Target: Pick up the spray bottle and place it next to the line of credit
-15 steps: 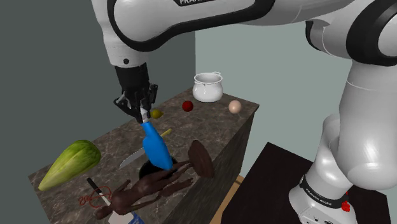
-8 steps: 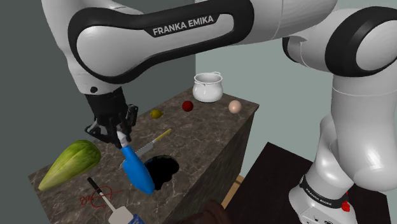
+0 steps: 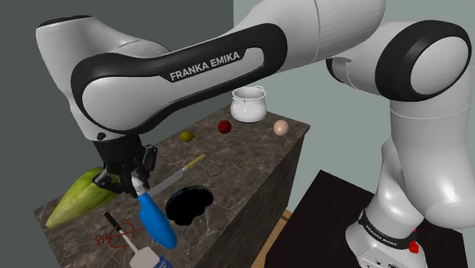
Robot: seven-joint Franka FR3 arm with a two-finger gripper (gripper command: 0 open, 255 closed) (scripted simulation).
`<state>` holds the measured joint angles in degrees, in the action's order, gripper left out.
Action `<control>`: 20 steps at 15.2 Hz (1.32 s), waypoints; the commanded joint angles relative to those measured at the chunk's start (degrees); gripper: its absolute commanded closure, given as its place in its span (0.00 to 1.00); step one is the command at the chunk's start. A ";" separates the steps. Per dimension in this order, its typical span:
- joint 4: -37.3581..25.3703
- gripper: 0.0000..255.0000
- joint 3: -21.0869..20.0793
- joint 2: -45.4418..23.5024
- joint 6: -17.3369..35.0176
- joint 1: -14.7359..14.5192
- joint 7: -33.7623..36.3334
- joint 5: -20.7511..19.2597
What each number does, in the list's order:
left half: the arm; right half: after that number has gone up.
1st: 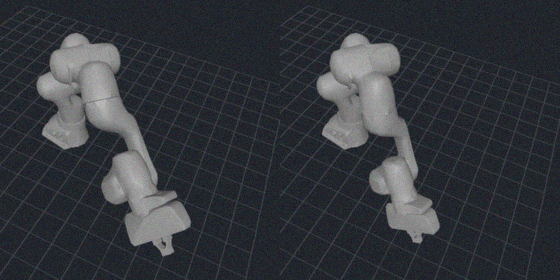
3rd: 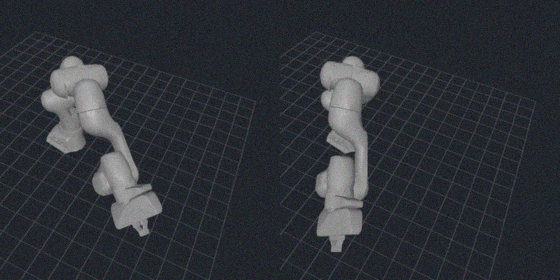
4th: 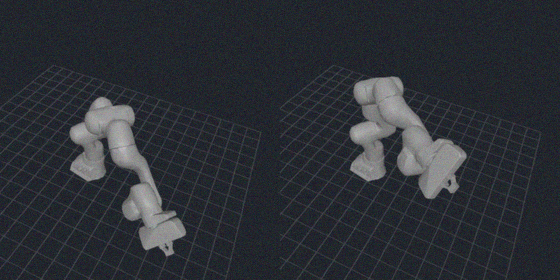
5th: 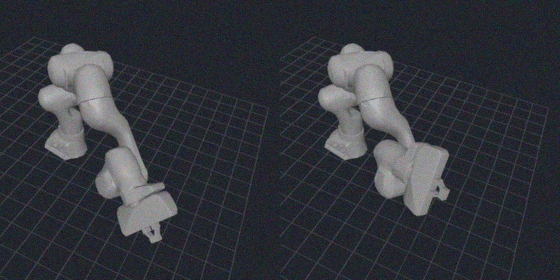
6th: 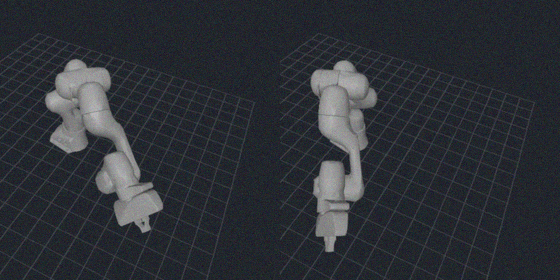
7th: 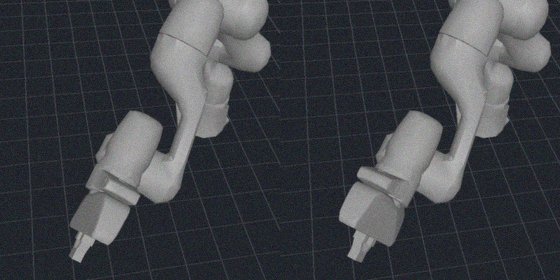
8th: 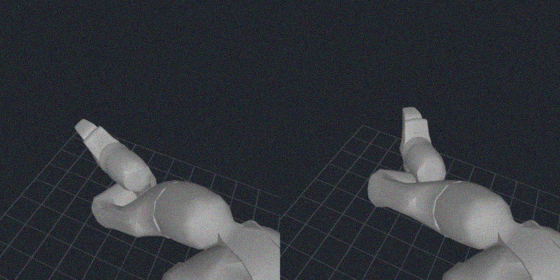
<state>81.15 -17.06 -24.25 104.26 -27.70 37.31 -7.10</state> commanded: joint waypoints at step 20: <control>2.32 0.00 0.07 -0.35 2.69 0.06 0.20 -0.16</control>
<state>83.98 -16.92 -24.91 107.78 -27.61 37.50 -7.35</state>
